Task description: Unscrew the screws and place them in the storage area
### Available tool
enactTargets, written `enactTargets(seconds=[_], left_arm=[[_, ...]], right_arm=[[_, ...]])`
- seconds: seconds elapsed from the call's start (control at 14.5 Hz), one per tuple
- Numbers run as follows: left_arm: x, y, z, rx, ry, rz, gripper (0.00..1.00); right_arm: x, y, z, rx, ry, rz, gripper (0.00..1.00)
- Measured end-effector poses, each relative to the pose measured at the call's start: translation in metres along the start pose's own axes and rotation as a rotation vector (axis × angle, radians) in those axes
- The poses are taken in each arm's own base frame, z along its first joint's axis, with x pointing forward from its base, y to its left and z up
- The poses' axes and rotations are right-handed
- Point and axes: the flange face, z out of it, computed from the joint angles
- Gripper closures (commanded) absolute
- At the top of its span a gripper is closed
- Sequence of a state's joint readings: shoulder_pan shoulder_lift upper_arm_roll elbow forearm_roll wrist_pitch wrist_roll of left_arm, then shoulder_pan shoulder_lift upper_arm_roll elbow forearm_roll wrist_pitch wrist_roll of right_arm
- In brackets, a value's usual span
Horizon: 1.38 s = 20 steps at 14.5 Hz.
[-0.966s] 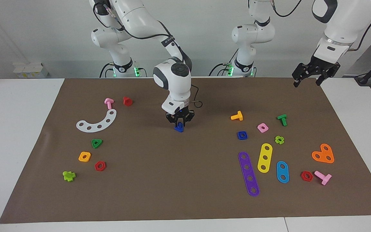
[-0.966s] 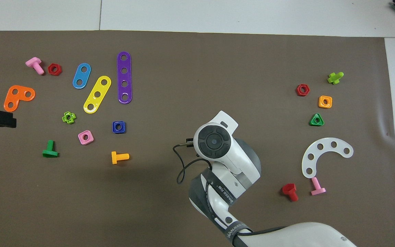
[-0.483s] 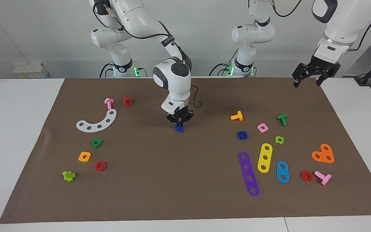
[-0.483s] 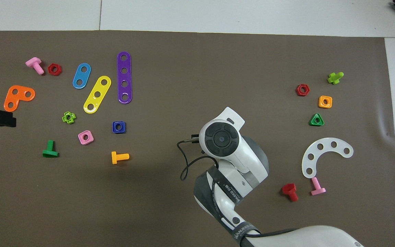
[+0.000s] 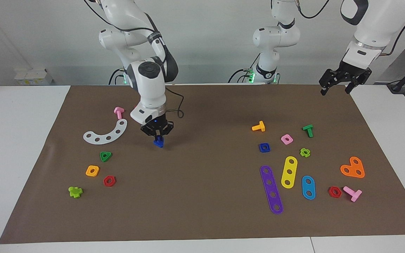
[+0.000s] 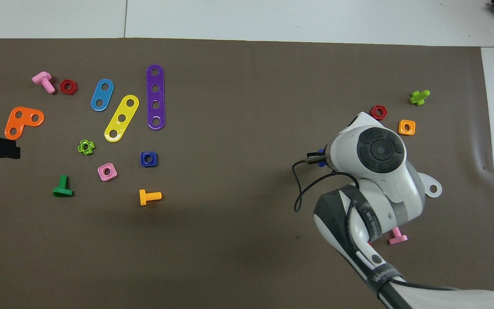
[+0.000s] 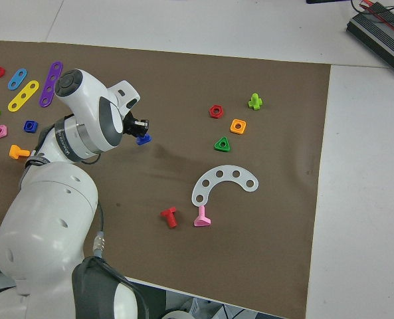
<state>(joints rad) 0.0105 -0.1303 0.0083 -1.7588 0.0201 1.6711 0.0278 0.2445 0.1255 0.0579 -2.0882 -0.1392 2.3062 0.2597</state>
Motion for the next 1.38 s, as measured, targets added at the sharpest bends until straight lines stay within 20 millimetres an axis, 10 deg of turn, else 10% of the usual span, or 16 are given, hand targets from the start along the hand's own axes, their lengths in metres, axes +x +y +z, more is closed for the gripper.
enactTargets(seconds=[0.28,0.76,0.9,1.38], left_arm=[[0.000,0.001,0.000,-0.012,0.000,-0.001,0.00],[-0.001,0.004,0.010,-0.021,-0.020,0.022,0.00],[-0.001,0.006,0.013,-0.022,-0.027,0.043,0.00],[-0.002,0.008,0.014,-0.022,-0.028,0.058,0.00]], right_arm=[[0.004,0.079,0.016,0.002,-0.006,-0.059,1.00],[0.004,0.098,0.054,0.008,-0.017,-0.079,1.00],[0.002,0.101,0.057,0.008,-0.023,-0.074,0.00],[0.008,0.107,0.022,0.000,-0.003,-0.064,0.00]])
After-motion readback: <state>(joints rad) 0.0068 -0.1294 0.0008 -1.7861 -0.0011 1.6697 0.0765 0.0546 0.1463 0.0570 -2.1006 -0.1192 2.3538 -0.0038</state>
